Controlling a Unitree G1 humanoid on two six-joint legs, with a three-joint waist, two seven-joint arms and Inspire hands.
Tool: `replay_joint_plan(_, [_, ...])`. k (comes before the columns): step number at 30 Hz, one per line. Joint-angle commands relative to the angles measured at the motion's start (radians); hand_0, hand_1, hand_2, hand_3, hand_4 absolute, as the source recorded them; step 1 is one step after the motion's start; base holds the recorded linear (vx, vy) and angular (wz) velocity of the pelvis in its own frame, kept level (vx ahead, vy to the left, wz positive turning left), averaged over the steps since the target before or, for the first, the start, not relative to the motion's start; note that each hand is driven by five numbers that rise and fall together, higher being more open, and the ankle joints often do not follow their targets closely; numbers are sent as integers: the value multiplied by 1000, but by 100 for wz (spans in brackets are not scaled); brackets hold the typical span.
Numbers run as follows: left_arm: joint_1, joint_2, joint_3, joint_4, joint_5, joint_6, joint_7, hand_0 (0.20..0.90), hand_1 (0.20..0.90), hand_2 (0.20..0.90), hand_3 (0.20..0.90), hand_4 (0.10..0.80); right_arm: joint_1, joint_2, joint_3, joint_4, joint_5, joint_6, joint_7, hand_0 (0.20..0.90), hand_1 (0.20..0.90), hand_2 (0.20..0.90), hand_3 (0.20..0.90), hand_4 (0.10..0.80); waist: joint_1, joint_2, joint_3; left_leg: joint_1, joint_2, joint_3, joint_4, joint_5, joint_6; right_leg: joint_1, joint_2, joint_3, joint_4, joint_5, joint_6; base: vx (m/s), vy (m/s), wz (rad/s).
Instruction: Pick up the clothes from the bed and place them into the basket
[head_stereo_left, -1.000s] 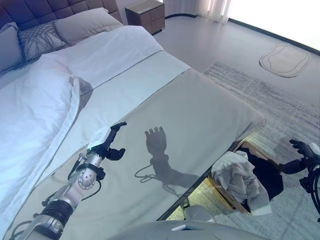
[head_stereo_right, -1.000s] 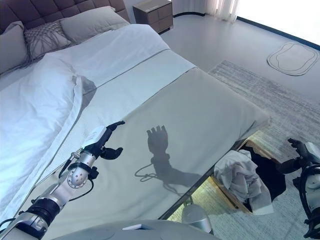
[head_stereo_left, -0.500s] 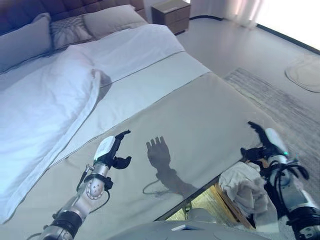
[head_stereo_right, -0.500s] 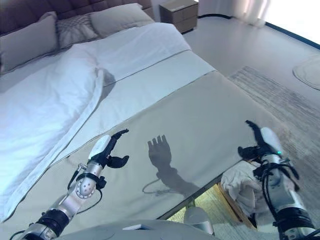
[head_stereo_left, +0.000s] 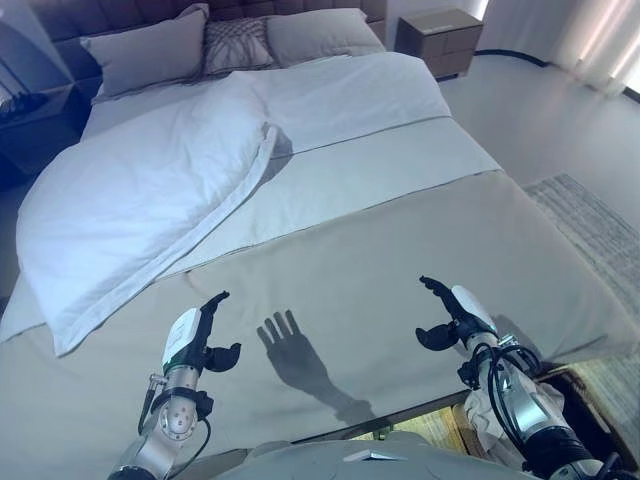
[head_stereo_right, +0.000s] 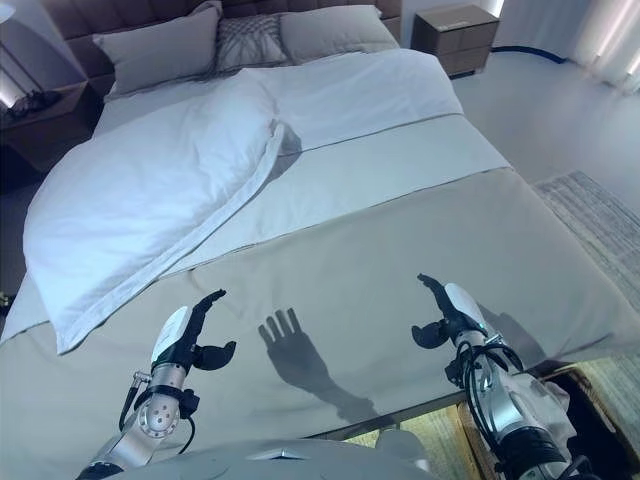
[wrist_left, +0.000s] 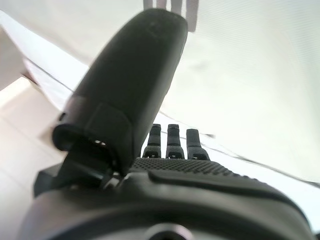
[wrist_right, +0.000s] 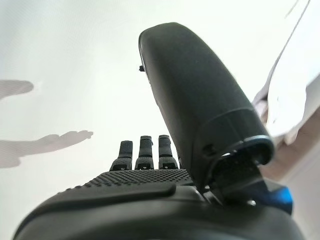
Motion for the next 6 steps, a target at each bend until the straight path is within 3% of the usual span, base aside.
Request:
replay_joint_plan(1, [-34,72,66,-10,-14,-30,10,900,900,900,900,800,-52,-5,2,-34,5,-17,-24,900,900,900,900,800,24,-48,-40,-38,-42,-6,18,-5,12,38,-26,-33,67,-77,8,-2,-4,25])
replay_joint_plan(6, [-21,79,77,2,-49,-33,-54,900,900,900,900,800,-43,-4,13,-33,30,14,-22,900,900,900,900,800,44,-46,-32,-38,-44,-19,17,0,12,52,-36,-63,67,-80,12,5,1,14])
